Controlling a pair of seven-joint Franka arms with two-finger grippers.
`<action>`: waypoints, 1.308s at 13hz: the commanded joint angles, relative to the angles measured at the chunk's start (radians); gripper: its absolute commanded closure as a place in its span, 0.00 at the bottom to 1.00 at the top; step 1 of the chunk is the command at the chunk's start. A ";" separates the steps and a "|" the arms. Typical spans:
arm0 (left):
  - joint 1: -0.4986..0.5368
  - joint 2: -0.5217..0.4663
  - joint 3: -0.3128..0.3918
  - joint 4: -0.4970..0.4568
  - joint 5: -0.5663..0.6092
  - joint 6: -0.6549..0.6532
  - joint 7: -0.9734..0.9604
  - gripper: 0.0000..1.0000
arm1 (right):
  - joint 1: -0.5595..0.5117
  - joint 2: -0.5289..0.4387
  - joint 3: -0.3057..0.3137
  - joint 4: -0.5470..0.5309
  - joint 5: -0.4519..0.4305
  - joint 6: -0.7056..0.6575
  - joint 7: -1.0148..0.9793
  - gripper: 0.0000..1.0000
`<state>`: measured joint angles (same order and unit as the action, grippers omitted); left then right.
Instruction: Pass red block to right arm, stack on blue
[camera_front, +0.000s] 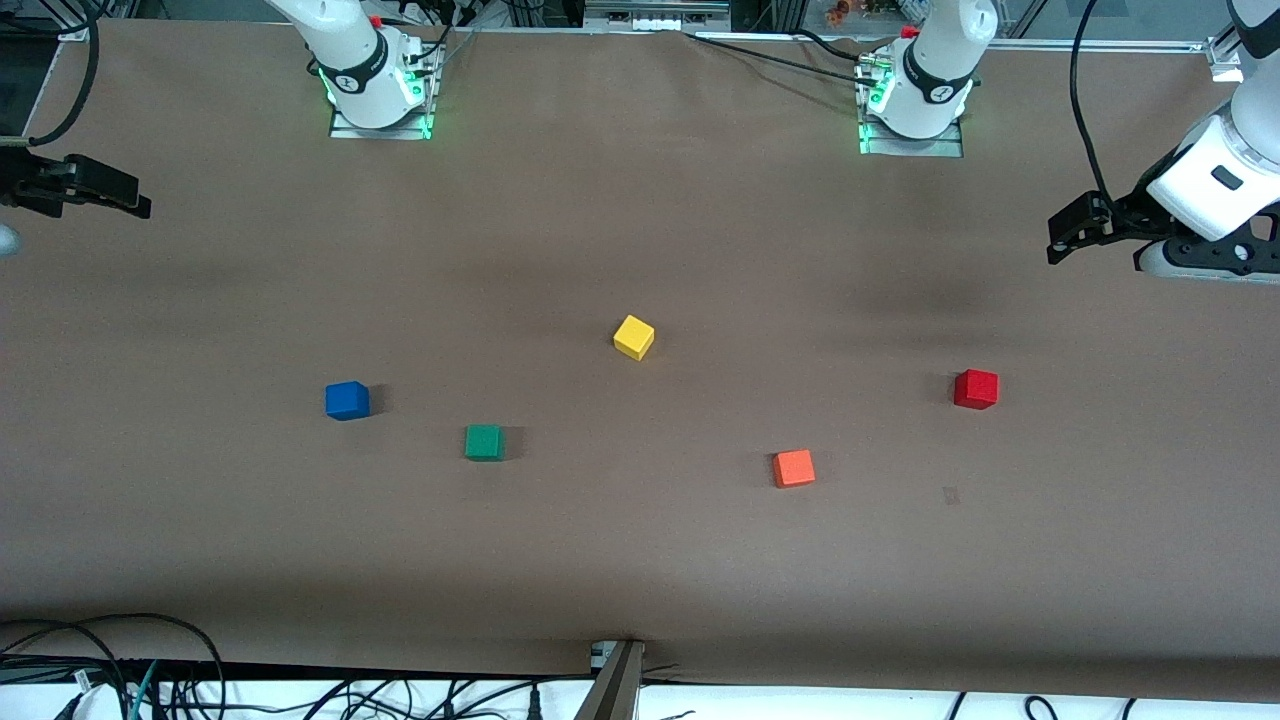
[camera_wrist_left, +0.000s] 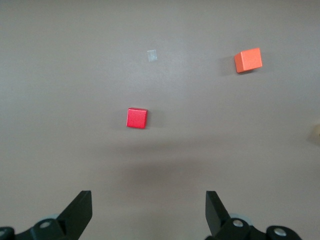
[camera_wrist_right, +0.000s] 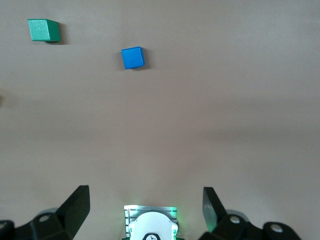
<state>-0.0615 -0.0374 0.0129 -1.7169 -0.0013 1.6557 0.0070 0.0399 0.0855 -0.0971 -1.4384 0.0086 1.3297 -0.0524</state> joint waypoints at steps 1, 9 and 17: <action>-0.008 0.027 0.009 0.028 -0.011 -0.028 0.014 0.00 | -0.006 0.002 0.002 0.010 0.008 0.000 -0.009 0.00; -0.009 0.115 0.007 0.025 0.003 -0.054 0.076 0.00 | -0.006 0.005 0.002 0.013 0.008 0.000 -0.007 0.00; -0.001 0.243 0.009 -0.043 0.070 0.206 0.122 0.00 | -0.006 0.007 0.002 0.013 0.008 0.000 -0.007 0.00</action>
<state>-0.0614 0.1793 0.0130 -1.7414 0.0481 1.7978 0.1054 0.0399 0.0876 -0.0971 -1.4382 0.0086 1.3304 -0.0524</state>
